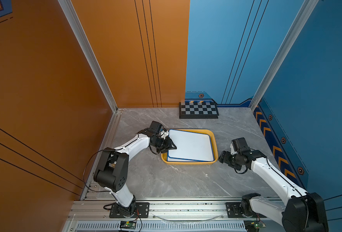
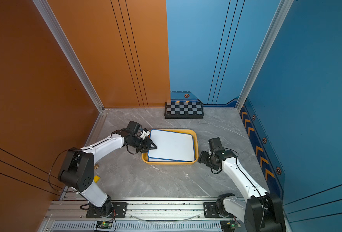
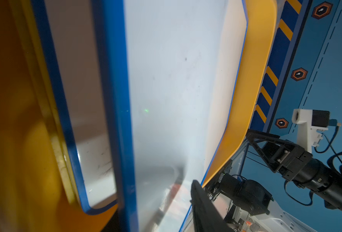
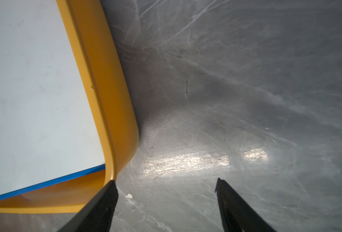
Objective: Put the whiteboard into the storage box
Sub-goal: Place the whiteboard in the storage box.
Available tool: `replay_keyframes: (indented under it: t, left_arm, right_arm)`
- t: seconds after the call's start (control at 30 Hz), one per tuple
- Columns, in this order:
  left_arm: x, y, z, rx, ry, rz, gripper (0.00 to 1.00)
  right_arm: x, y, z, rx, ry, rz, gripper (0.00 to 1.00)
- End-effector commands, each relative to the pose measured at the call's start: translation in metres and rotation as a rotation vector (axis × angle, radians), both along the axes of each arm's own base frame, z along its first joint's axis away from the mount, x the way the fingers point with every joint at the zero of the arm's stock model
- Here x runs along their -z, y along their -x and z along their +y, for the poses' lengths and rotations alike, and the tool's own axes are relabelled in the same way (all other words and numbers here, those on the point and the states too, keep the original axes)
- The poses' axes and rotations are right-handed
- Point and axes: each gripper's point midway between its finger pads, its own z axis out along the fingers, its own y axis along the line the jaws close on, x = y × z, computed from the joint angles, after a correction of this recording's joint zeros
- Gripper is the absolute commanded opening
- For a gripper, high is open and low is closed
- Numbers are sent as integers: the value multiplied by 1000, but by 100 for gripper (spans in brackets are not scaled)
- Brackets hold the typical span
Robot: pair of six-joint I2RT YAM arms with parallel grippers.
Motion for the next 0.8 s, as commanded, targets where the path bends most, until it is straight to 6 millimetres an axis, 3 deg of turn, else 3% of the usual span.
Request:
replay_keyframes:
  t: [0.0, 0.77]
  left_arm:
    - [-2, 0, -2, 36, -39, -7, 43]
    - [17, 7, -1, 93, -228, 50, 44]
  right_arm:
    - [6, 2, 2, -26, 3, 7, 80]
    - [20, 8, 3, -39, -6, 27, 81]
